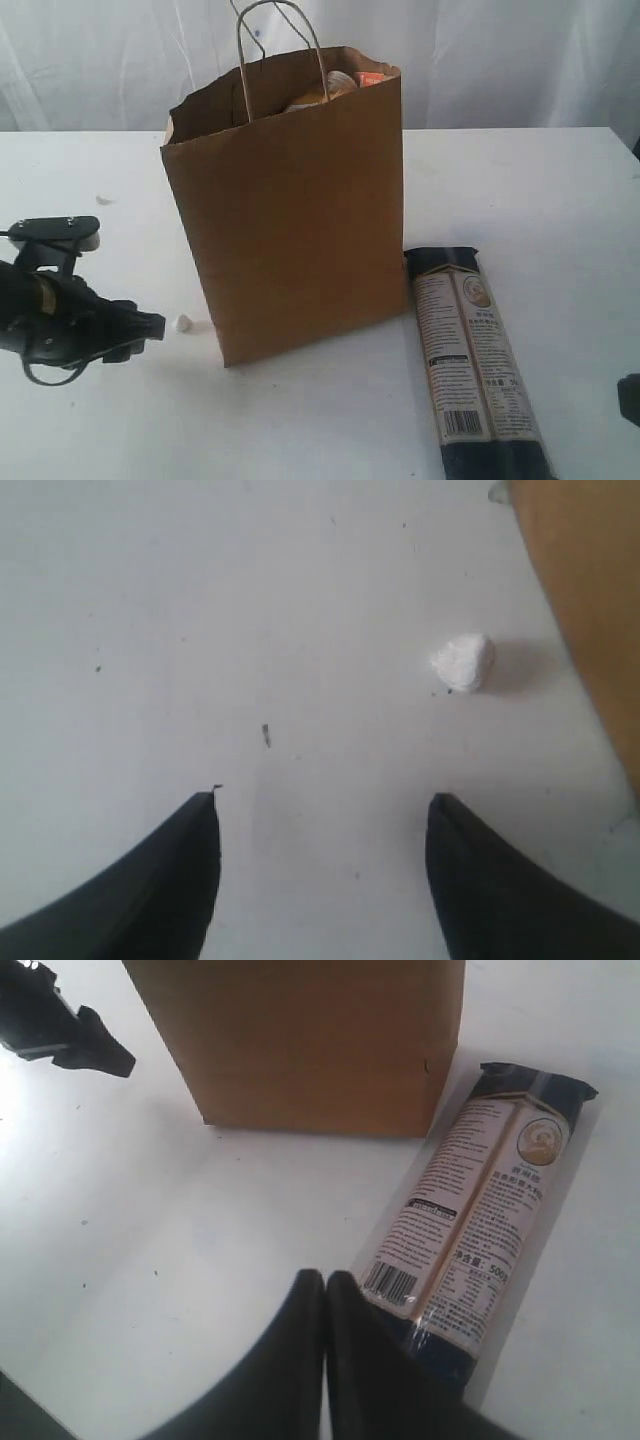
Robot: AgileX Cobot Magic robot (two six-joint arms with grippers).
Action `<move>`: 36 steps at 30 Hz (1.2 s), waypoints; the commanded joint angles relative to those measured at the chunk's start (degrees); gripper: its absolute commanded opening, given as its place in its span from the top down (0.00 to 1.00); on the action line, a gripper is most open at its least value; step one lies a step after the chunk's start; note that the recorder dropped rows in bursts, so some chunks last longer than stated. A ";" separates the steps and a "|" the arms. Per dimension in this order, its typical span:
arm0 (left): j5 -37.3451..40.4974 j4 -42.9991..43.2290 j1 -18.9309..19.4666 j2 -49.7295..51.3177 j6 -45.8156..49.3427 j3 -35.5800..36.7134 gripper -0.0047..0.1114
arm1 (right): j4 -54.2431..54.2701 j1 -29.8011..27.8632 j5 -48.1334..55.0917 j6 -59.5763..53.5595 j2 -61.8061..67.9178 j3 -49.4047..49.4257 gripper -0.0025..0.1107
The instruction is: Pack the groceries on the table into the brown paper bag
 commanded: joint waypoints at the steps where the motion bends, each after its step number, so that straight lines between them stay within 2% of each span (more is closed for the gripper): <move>1: -3.10 0.34 1.27 5.91 -2.72 -3.63 0.41 | 0.00 -0.38 -0.13 -0.26 -0.28 0.28 0.98; 8: -4.04 0.34 1.27 8.94 -2.72 -6.48 0.41 | 0.00 -0.38 -0.13 -0.26 -0.28 0.28 0.98; 20: -6.58 0.34 1.27 9.54 -4.29 -6.48 0.41 | 0.01 -0.38 -0.13 -0.67 -0.28 0.28 0.98; 28: -11.38 0.98 -0.55 11.68 -4.32 -6.48 0.41 | 0.01 -0.38 -0.13 -0.67 -0.28 0.28 0.98; 36: -12.28 3.34 -0.90 14.38 -4.19 -6.48 0.41 | 0.01 -0.38 -0.13 -0.67 -0.28 0.28 0.98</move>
